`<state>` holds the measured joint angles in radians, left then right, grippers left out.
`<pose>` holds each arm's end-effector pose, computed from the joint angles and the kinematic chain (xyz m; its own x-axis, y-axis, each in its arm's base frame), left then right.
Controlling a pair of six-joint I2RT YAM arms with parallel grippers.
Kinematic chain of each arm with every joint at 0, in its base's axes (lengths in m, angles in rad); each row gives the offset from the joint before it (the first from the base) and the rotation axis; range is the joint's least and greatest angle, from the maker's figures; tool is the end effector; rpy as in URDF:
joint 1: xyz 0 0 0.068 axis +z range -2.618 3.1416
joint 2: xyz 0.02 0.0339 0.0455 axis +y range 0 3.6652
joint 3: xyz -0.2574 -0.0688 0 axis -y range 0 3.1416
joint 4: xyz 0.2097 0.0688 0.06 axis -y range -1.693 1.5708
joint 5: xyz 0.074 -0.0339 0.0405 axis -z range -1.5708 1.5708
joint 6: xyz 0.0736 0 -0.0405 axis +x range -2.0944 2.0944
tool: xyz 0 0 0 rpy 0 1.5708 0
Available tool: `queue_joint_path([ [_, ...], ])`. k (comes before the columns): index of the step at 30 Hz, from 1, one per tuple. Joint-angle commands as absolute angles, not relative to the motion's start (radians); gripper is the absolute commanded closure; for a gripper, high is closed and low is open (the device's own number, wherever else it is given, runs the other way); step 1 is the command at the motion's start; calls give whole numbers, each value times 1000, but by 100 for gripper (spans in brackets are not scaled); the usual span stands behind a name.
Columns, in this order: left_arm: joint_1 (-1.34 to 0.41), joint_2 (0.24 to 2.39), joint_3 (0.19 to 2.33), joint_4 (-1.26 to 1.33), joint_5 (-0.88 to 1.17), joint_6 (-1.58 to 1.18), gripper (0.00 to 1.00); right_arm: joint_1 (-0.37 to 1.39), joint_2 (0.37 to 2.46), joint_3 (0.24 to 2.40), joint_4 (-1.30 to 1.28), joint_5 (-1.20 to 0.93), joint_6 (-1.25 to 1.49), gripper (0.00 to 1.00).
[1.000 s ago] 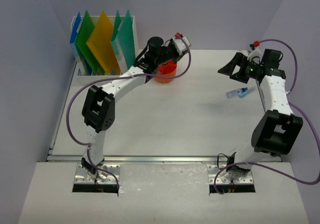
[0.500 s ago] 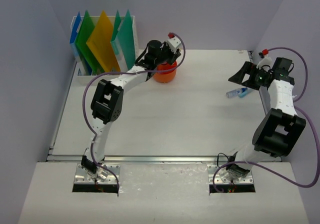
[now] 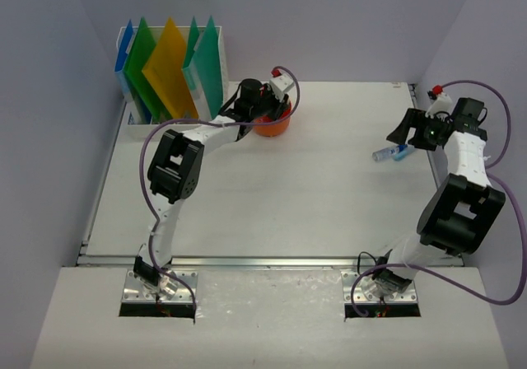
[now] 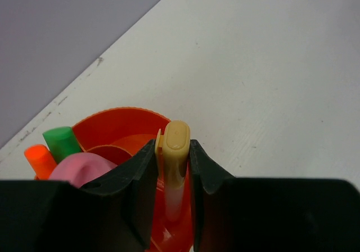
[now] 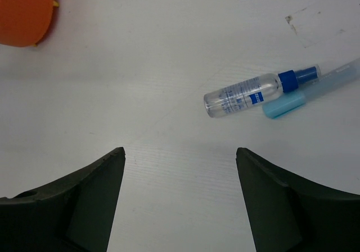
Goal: Organize the desk
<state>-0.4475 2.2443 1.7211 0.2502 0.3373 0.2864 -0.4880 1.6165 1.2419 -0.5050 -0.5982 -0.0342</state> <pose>0.4676 -0.2514 0.2232 -0.0367 0.3133 -0.9489 0.7360 0.6508 0.1864 0.3152 -0.1204 0.2459 -0.6826 0.3303 -0.6519 0.0470 0.9100 0.4119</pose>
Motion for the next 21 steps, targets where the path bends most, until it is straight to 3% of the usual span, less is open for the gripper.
queue_joint_path([
  [1, -434, 2159, 1695, 321, 336, 266, 58, -491, 1647, 1258, -440, -509, -39, 22],
  [4, -436, 2140, 1697, 311, 340, 247, 31, -491, 1686, 1289, -405, -464, -10, 29],
  [7, -437, 2108, 1686, 308, 344, 228, 20, -488, 1749, 1338, -402, -378, 48, 35],
  [14, -437, 2000, 1595, 326, 362, 204, 15, -488, 1868, 1404, -395, -156, 160, 41],
  [18, -437, 1955, 1563, 301, 375, 192, 13, -488, 1915, 1416, -379, -112, 159, 52],
  [21, -437, 1932, 1544, 298, 380, 196, 12, -488, 1945, 1428, -371, -103, 161, 54],
])
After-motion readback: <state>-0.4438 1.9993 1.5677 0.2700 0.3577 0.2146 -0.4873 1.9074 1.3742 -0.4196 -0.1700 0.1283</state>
